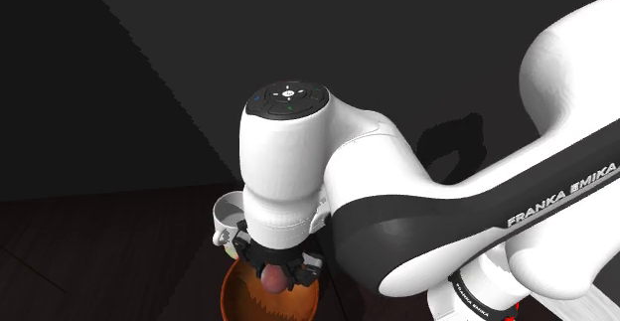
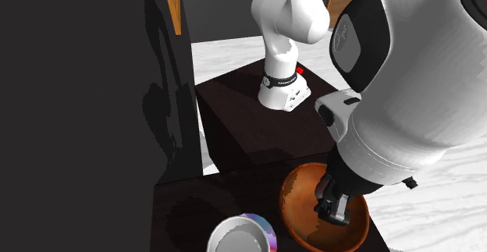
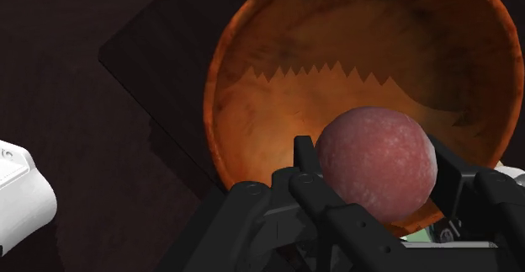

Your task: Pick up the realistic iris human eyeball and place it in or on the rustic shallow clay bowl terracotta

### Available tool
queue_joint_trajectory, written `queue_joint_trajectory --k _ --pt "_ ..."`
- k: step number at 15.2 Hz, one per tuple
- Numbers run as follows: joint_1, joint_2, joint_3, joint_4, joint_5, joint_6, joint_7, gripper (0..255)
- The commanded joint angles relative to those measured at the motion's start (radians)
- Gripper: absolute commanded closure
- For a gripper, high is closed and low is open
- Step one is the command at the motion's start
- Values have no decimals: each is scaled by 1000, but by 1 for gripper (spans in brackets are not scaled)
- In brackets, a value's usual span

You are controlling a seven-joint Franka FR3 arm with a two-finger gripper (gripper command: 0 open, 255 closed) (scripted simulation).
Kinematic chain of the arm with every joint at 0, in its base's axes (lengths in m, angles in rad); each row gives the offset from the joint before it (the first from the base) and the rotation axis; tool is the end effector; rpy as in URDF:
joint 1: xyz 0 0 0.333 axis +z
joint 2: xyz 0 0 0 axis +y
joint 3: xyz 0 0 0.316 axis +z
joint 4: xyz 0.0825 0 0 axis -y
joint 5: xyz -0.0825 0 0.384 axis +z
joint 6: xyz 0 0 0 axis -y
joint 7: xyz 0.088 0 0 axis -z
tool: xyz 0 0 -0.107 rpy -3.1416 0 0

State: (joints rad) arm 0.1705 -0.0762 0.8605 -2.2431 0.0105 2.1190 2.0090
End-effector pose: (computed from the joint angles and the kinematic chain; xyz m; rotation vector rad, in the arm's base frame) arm 0.2581 0.4359 0.3825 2.6983 -1.4521 0.0691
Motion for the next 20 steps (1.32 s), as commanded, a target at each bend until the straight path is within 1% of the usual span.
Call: queue_joint_trajectory --k 1,7,8,13,17,20 --pt "0 7 2 -1 -6 6 5 255" --pt "0 7 2 -1 -6 6 5 255" --pt "0 7 2 -1 -6 6 5 0" --pt "0 7 2 -1 -6 6 5 0" --pt "3 -58 -14 84 45 -123 -34 0" --pt "4 -58 -15 84 45 -123 -34 0"
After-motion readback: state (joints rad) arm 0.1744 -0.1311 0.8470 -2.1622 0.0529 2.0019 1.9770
